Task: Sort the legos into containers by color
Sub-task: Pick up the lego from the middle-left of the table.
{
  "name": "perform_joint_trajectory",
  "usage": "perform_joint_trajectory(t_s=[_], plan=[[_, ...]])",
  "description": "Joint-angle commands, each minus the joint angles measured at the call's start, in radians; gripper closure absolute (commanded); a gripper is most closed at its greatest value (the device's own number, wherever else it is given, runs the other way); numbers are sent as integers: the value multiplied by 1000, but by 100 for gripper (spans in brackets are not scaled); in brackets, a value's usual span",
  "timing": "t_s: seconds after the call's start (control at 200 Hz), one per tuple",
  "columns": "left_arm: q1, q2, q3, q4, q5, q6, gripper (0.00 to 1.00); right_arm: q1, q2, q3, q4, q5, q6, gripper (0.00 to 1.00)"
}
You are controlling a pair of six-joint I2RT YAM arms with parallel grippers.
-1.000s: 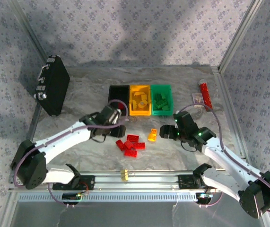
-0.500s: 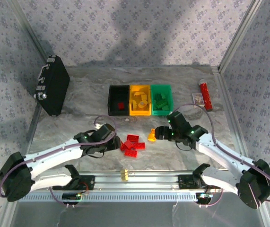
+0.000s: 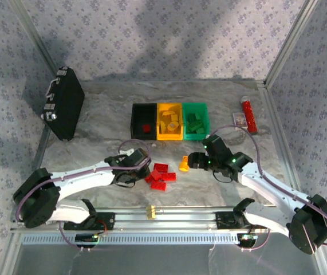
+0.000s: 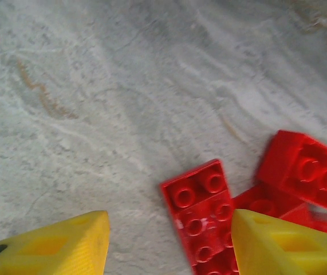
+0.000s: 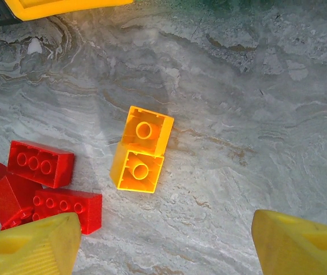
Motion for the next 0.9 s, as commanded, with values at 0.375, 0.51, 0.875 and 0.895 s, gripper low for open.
perform_joint_trajectory(t_s=[0.375,0.51,0.875,0.895], plan=[[-11,156,74,31,-13,-23,44,-42,-51,-44,0,2,8,20],[-12,181,88,27,-19,-16,47,-56,-62,-50,-5,-5,5,20],[6,178,91,9,-20,24,72,-77,-72,-51,-8,-18,-3,20],[12,171,93,8,-19,29,72,-78,-74,-52,-8,-18,-3,20]])
